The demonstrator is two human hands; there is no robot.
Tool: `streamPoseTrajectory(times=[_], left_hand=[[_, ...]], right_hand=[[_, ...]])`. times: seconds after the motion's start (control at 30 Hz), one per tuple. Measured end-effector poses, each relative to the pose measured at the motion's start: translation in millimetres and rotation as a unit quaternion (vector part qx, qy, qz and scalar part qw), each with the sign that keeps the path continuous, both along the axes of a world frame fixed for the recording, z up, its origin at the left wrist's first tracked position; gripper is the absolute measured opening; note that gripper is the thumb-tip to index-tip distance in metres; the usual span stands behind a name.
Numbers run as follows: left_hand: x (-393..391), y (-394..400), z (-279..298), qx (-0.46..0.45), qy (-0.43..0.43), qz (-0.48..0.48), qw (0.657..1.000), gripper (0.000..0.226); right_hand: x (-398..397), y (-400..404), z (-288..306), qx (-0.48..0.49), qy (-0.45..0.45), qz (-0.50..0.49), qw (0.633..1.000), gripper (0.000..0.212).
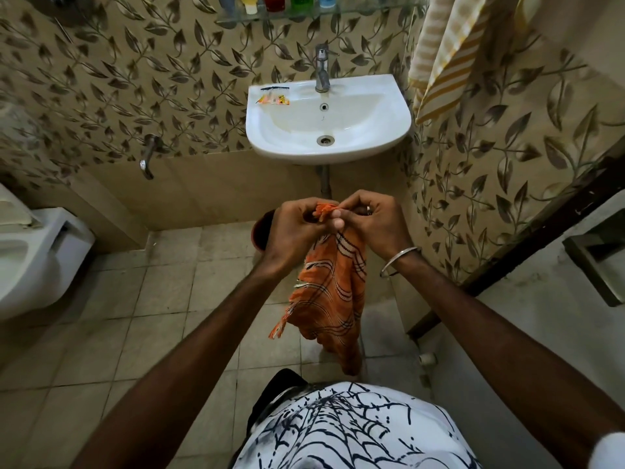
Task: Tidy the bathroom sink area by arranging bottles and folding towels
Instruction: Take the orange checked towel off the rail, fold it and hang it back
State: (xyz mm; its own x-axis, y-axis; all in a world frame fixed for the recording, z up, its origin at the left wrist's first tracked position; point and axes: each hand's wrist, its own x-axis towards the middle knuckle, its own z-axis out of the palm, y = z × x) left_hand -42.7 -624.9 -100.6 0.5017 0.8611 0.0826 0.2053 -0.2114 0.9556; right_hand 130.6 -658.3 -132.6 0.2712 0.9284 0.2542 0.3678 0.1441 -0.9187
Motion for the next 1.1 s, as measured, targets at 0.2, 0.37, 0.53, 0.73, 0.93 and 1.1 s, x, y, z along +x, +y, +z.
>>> streamPoseTrajectory(times=[0.2,0.37,0.53,0.73,0.93,1.1], left_hand=[[3,0,1,0.060,-0.015,0.061,0.996,0.006],[1,4,6,0.048,-0.015,0.061,0.997,0.011],[1,0,14,0.002,-0.035,0.058,0.998,0.014],[-9,6,16,0.031,-0.008,0.112,0.993,0.020],[-15,9,21,0.090,0.028,0.121,0.988,0.022],[-18,7,25,0.119,0.024,0.109,0.987,0.024]], right_hand=[[0,-4,10,-0.057,0.170,0.076,0.981,0.015],[18,-1,8,-0.208,0.129,0.176,0.954,0.018],[20,0,7,-0.259,0.092,0.211,0.938,0.017],[20,-4,9,-0.193,0.068,0.182,0.962,0.031],[27,-3,1,-0.177,0.026,0.197,0.964,0.032],[29,-2,-6,-0.189,0.020,0.216,0.958,0.040]])
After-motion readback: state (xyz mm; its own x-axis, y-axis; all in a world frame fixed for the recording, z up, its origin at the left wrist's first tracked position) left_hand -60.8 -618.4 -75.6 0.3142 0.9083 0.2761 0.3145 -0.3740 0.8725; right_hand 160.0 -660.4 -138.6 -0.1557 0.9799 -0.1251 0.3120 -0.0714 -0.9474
